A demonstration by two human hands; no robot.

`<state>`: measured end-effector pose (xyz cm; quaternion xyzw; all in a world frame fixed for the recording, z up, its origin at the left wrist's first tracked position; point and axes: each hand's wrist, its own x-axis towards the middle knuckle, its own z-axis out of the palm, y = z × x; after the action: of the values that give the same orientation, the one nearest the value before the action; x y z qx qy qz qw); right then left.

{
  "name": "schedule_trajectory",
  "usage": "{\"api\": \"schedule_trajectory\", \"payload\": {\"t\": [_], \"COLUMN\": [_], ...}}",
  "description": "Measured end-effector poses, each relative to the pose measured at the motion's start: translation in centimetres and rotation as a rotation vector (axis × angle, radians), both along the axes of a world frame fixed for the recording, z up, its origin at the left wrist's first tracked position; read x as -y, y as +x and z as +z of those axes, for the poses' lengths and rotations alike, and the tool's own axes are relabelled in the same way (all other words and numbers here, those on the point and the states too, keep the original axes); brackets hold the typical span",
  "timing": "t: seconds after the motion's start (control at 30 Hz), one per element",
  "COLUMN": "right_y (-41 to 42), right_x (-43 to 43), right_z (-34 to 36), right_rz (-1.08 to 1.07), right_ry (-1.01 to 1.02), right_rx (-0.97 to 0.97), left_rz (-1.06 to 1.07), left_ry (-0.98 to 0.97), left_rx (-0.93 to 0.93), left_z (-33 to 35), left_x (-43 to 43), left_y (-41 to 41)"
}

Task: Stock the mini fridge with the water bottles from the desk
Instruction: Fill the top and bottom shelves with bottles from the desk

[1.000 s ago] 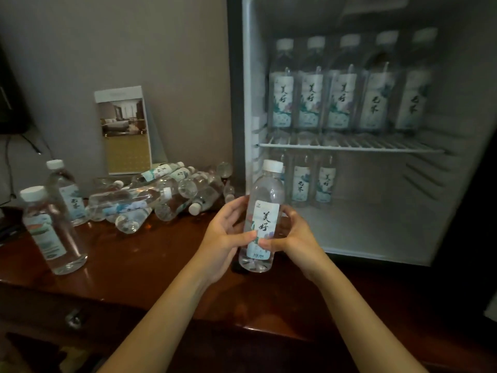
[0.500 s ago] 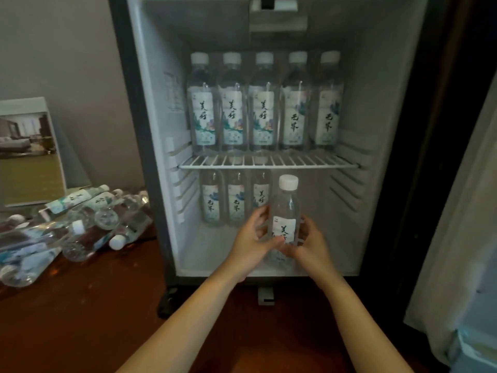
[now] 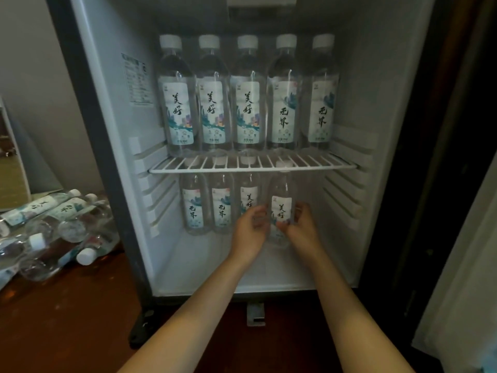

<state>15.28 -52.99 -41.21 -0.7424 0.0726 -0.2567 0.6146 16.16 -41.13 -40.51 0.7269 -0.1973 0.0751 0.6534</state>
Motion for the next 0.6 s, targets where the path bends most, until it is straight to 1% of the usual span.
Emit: {"api": "schedule_trajectory", "payload": {"t": [0.13, 0.23, 0.43, 0.6], "right_y": [2.4, 3.5, 4.2, 4.1], "right_x": [0.0, -0.2, 0.0, 0.2], "right_z": [0.5, 1.0, 0.9, 1.1], "right_rz": [0.027, 0.040, 0.029, 0.056], "right_ry": [-0.002, -0.020, -0.075, -0.093], "right_rx": [-0.018, -0.035, -0.073, -0.105], "left_rz": [-0.045, -0.056, -0.065, -0.074], "left_ry": [0.129, 0.175, 0.191, 0.166], "left_rx": [0.001, 0.001, -0.028, -0.057], "left_z": [-0.8, -1.2, -1.5, -1.5], "left_x": [-0.6, -0.8, -1.0, -0.5], "left_y": [1.2, 2.1, 3.3, 3.0]}}
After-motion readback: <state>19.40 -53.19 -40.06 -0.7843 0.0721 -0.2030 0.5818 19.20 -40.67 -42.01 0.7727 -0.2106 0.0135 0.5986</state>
